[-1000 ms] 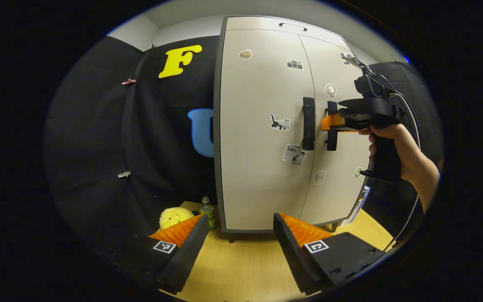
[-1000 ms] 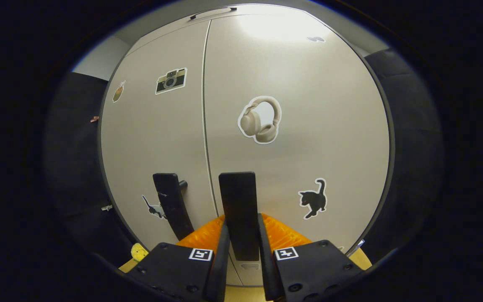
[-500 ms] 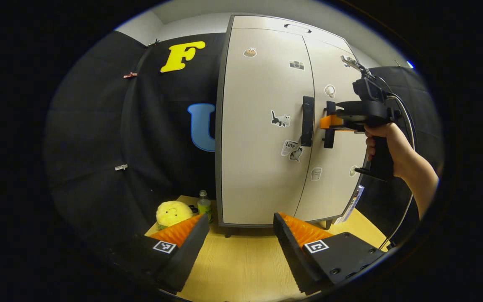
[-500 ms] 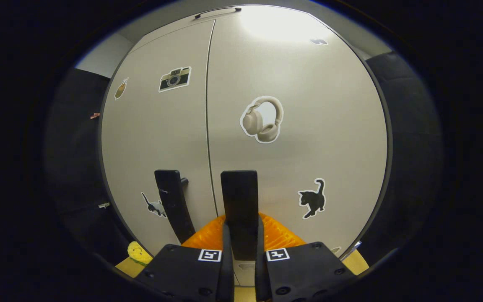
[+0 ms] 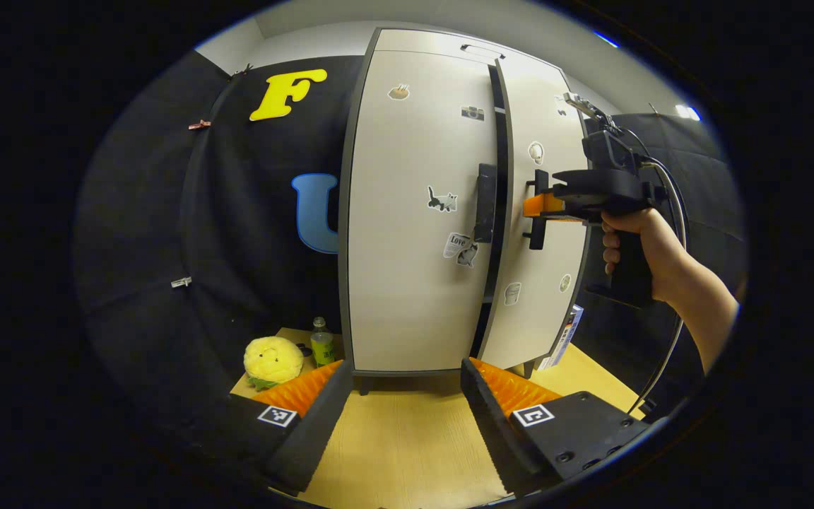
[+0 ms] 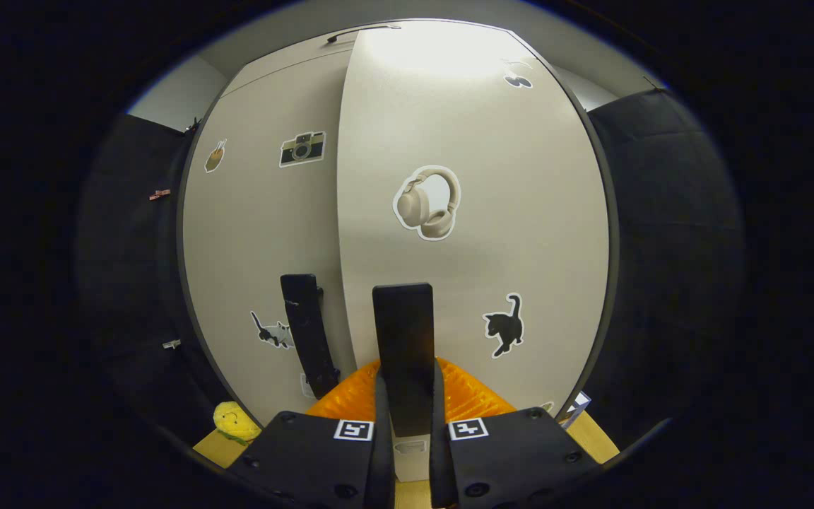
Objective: Open the right door of the double-door shoe cabinet with the right hand, and open the left door with the left hand.
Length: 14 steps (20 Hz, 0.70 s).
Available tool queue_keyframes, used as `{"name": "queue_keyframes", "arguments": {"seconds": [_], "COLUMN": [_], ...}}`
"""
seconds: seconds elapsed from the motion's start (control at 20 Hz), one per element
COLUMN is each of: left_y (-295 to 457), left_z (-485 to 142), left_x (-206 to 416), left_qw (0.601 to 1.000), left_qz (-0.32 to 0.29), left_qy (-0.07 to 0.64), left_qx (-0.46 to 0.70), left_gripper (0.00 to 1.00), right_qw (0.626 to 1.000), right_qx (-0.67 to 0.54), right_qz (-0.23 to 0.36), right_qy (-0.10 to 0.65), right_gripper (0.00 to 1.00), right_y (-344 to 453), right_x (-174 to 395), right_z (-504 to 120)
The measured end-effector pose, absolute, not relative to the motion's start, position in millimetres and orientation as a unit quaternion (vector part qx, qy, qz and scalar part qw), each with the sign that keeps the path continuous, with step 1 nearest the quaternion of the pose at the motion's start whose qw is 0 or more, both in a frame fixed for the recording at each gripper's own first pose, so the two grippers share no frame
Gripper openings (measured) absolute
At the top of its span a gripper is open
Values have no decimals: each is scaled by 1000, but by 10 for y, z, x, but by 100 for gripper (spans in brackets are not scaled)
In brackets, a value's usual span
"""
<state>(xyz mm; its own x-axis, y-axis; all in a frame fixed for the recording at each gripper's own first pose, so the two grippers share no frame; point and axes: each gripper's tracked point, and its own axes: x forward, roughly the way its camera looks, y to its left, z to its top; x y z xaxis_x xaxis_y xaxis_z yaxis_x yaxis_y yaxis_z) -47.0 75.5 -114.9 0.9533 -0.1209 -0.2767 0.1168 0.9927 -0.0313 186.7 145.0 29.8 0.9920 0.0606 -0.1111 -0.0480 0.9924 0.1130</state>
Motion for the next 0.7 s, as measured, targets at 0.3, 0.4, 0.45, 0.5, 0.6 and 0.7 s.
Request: {"name": "queue_keyframes", "arguments": {"seconds": [0.3,0.4,0.45,0.5,0.6,0.7], "left_y": [622,528,483,414,279,154], "left_z": [-986,-930,-900,-873,-877,-847], "left_x": [-467,-528,-557,-581,-634,-683], "left_qw": [992,992,993,993,993,994], "left_qz": [-39,-28,-20,-15,-6,3], "left_qy": [124,121,116,113,114,111], "left_qx": [7,3,0,-4,-9,-9], "left_gripper": [95,95,95,95,95,95], "right_qw": [994,992,991,990,989,987], "right_qx": [72,78,78,75,76,77], "right_qz": [60,78,88,97,112,126], "right_qy": [56,61,63,62,62,58], "right_gripper": [24,23,24,24,24,23], "right_y": [1380,1350,1332,1308,1265,1219], "right_x": [1727,1669,1629,1607,1558,1497], "right_z": [334,344,350,353,361,370]}}
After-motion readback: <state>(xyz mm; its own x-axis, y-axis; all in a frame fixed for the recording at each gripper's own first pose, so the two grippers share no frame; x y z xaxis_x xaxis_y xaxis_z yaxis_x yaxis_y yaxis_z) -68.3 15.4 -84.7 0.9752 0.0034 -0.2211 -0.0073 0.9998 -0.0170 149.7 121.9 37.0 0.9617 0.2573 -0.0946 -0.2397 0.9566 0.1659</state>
